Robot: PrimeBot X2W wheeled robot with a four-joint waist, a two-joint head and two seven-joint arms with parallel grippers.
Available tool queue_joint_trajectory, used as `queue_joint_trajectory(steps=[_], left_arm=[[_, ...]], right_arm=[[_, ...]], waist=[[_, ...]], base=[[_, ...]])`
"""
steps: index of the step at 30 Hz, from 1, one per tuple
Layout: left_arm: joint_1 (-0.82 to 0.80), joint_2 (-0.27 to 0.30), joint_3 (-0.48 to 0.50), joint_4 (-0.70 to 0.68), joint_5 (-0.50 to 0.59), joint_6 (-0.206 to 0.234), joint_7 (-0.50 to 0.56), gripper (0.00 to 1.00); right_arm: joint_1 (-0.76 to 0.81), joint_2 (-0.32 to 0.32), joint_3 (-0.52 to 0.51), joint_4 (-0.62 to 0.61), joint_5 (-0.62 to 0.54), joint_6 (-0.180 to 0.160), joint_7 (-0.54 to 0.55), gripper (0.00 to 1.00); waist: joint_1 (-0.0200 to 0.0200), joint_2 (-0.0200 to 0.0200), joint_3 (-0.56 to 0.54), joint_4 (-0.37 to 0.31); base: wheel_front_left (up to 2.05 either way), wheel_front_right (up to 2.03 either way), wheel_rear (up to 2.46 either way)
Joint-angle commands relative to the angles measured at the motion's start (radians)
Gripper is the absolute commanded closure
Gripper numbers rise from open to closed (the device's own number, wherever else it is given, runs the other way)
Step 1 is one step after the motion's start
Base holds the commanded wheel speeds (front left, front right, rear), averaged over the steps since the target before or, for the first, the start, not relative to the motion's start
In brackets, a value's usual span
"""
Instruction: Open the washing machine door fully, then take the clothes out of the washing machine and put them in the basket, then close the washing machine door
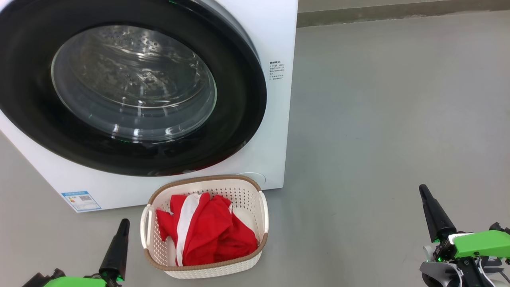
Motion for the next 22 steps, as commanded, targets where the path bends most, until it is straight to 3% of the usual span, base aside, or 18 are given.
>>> queue_joint_trajectory(steps=[1, 22], left_arm=[[-0.039, 0.014, 0.026, -0.02, -0.007, -0.007, 0.007, 1.0], [-0.039, 0.014, 0.026, -0.02, -0.007, -0.007, 0.007, 1.0]], right_arm=[[-0.041, -0.004, 0.012, -0.024, -0.001, -0.001, 0.004, 1.0], [-0.041, -0.003, 0.01, -0.024, -0.003, -0.001, 0.006, 1.0]], waist=[[-0.0001, 0.0, 0.0, 0.0], [-0.0001, 0.0, 0.0, 0.0]], base=[[0.0, 0.0, 0.0], [0.0, 0.0, 0.0]])
